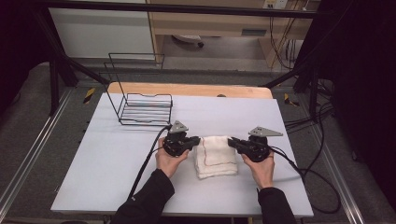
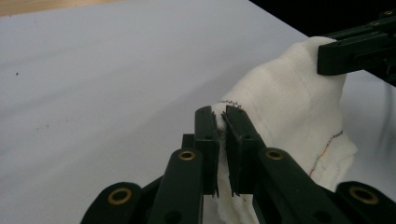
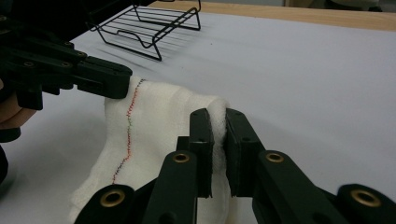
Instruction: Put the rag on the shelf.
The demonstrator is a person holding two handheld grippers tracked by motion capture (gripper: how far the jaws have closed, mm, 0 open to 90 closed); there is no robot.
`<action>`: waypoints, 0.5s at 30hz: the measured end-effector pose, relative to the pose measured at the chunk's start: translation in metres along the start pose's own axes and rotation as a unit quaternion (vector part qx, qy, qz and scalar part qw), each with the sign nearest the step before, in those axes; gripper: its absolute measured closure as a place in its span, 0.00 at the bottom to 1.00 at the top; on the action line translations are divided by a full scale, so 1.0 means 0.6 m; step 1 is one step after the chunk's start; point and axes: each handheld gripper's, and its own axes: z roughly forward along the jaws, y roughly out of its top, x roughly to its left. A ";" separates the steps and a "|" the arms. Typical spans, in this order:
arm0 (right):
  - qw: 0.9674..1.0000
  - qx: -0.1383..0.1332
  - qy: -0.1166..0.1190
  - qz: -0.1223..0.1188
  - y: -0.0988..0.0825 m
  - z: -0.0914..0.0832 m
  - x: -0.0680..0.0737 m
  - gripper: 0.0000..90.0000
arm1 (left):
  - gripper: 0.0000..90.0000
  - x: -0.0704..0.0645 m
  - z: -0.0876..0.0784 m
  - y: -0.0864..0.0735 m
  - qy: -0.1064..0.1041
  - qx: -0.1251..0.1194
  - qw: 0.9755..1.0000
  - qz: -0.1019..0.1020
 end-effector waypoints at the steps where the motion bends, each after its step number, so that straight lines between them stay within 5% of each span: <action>1: 1.000 -0.004 -0.001 0.002 0.001 -0.004 0.001 0.92 | 0.93 -0.001 -0.002 0.001 -0.001 -0.003 1.000 0.000; 15: 0.999 -0.041 -0.009 -0.016 0.019 -0.023 0.023 0.92 | 0.93 -0.008 -0.030 0.014 0.001 -0.049 0.999 0.005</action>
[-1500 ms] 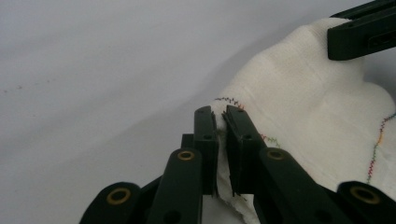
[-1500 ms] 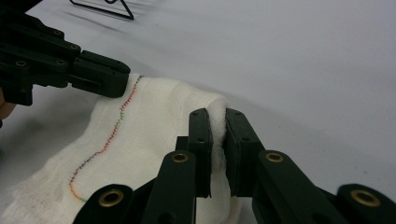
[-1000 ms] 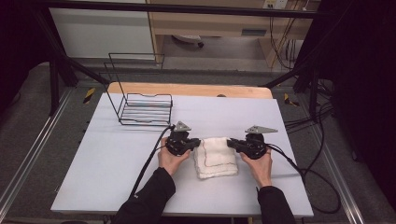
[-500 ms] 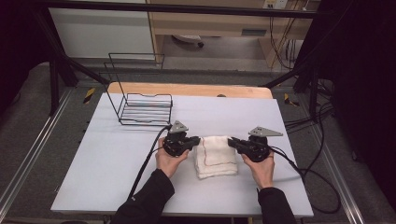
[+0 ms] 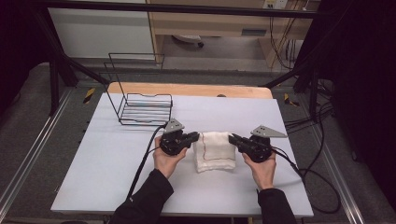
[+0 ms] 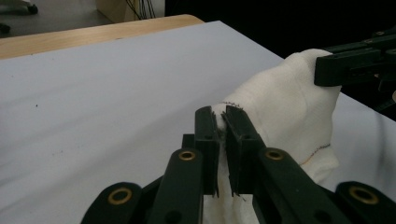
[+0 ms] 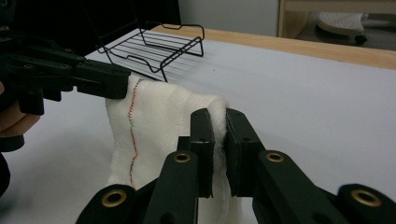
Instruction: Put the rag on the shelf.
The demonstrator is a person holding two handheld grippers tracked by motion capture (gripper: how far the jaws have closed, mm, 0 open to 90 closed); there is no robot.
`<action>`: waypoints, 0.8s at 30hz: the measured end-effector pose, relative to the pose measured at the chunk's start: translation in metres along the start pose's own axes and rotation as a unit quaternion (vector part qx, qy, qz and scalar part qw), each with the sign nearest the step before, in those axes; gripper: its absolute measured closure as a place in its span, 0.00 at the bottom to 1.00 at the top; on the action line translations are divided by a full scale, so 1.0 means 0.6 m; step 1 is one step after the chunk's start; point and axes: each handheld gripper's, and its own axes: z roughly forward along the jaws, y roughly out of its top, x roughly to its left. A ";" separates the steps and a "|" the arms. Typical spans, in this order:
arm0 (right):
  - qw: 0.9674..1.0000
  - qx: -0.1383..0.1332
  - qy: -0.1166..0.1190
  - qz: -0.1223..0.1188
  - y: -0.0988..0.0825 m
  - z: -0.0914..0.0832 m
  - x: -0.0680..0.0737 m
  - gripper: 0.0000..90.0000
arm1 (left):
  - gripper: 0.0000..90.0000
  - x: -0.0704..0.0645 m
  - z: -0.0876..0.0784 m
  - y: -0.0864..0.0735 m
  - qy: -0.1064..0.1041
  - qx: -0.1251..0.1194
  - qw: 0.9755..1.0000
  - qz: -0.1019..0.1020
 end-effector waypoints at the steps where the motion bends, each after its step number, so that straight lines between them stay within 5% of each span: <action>1: 1.000 -0.003 -0.001 -0.001 0.001 -0.001 0.001 0.92 | 0.93 0.000 -0.002 0.001 -0.001 -0.003 1.000 0.000; 24: 0.997 -0.065 -0.010 -0.028 0.033 -0.032 0.032 0.92 | 0.93 -0.015 -0.046 0.032 -0.002 -0.064 0.998 0.021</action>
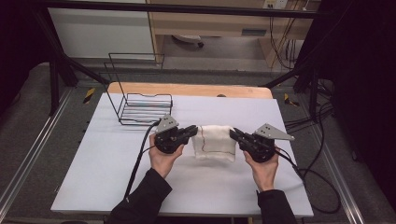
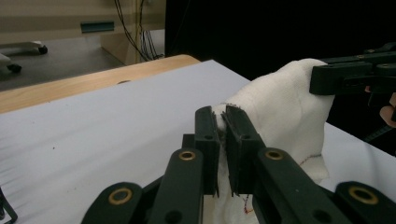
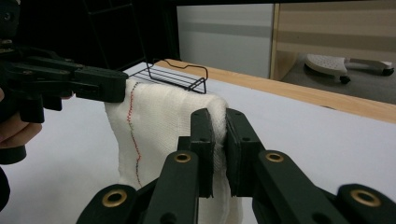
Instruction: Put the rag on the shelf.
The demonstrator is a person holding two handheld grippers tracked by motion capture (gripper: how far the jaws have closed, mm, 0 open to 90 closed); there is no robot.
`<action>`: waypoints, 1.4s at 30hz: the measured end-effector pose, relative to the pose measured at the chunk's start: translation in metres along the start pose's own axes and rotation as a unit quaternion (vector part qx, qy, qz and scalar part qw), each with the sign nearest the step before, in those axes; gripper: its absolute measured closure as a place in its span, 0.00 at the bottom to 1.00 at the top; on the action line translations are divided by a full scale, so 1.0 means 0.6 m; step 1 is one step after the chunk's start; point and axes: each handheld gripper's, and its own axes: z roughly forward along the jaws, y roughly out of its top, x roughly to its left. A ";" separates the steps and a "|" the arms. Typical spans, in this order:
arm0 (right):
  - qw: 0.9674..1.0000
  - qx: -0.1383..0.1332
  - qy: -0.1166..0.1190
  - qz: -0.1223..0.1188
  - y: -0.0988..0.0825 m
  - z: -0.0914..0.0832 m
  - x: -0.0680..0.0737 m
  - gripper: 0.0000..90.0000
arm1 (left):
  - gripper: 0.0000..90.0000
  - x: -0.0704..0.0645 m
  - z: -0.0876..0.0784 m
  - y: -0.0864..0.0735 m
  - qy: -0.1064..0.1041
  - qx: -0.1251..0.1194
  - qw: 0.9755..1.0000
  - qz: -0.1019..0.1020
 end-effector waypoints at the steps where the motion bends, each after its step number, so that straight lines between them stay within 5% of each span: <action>1: 1.000 -0.002 -0.001 -0.001 0.001 -0.001 0.001 0.92 | 0.93 -0.001 -0.002 0.002 0.000 -0.003 1.000 0.001; 18: 0.999 -0.041 0.000 -0.020 0.029 0.003 0.033 0.92 | 0.93 0.003 -0.046 0.030 0.008 -0.041 0.999 0.011; 42: 0.996 -0.088 0.015 -0.028 0.082 0.043 0.096 0.92 | 0.93 0.037 -0.123 0.069 0.040 -0.082 0.996 0.015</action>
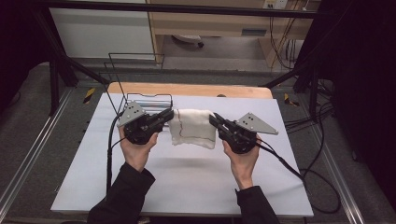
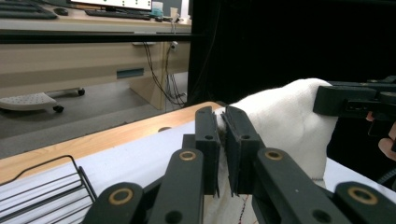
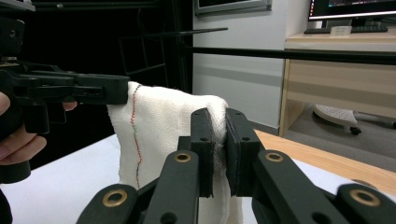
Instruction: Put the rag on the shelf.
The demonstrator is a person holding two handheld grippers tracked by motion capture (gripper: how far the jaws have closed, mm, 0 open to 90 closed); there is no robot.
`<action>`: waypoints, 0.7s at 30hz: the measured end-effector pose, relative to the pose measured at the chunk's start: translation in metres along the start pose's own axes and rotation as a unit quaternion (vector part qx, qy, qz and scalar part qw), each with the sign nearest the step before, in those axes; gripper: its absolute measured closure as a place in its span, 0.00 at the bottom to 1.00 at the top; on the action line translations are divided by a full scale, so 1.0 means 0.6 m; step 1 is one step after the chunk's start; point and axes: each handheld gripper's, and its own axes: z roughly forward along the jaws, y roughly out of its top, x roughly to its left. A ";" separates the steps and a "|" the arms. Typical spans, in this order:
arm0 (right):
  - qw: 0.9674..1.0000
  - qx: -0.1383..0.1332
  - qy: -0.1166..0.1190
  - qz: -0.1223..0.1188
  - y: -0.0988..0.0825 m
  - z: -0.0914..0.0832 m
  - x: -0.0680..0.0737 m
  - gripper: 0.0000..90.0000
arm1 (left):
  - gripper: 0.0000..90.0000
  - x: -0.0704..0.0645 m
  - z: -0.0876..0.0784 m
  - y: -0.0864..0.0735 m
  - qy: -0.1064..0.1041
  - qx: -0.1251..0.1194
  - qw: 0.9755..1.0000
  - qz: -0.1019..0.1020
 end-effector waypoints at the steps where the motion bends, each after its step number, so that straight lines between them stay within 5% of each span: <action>1: 1.000 0.000 0.000 0.000 0.000 0.000 0.000 0.92 | 0.93 0.002 -0.002 0.002 0.002 -0.002 1.000 0.000; 21: 0.999 -0.035 0.013 -0.001 0.038 0.040 0.040 0.92 | 0.93 0.038 -0.044 0.044 0.022 -0.025 0.999 0.003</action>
